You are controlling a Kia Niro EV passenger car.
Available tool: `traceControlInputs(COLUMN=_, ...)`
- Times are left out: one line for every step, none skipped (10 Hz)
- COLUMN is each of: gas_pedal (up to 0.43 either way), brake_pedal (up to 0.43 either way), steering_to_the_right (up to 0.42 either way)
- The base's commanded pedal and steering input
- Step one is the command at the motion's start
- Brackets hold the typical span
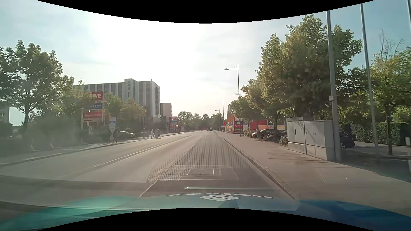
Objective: Follow the waypoints while adhering to traffic rules and regulations
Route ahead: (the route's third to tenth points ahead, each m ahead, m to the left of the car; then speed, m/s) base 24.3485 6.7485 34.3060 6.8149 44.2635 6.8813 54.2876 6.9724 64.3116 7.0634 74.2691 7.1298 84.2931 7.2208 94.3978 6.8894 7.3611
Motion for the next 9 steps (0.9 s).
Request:
traceControlInputs(gas_pedal=0.157, brake_pedal=0.000, steering_to_the_right=-0.007)
traceControlInputs(gas_pedal=0.157, brake_pedal=0.000, steering_to_the_right=-0.007)
traceControlInputs(gas_pedal=0.157, brake_pedal=0.000, steering_to_the_right=-0.008)
traceControlInputs(gas_pedal=0.157, brake_pedal=0.000, steering_to_the_right=-0.008)
traceControlInputs(gas_pedal=0.157, brake_pedal=0.000, steering_to_the_right=-0.009)
traceControlInputs(gas_pedal=0.157, brake_pedal=0.000, steering_to_the_right=-0.009)
traceControlInputs(gas_pedal=0.169, brake_pedal=0.000, steering_to_the_right=-0.009)
traceControlInputs(gas_pedal=0.177, brake_pedal=0.000, steering_to_the_right=-0.009)
traceControlInputs(gas_pedal=0.177, brake_pedal=0.000, steering_to_the_right=-0.009)
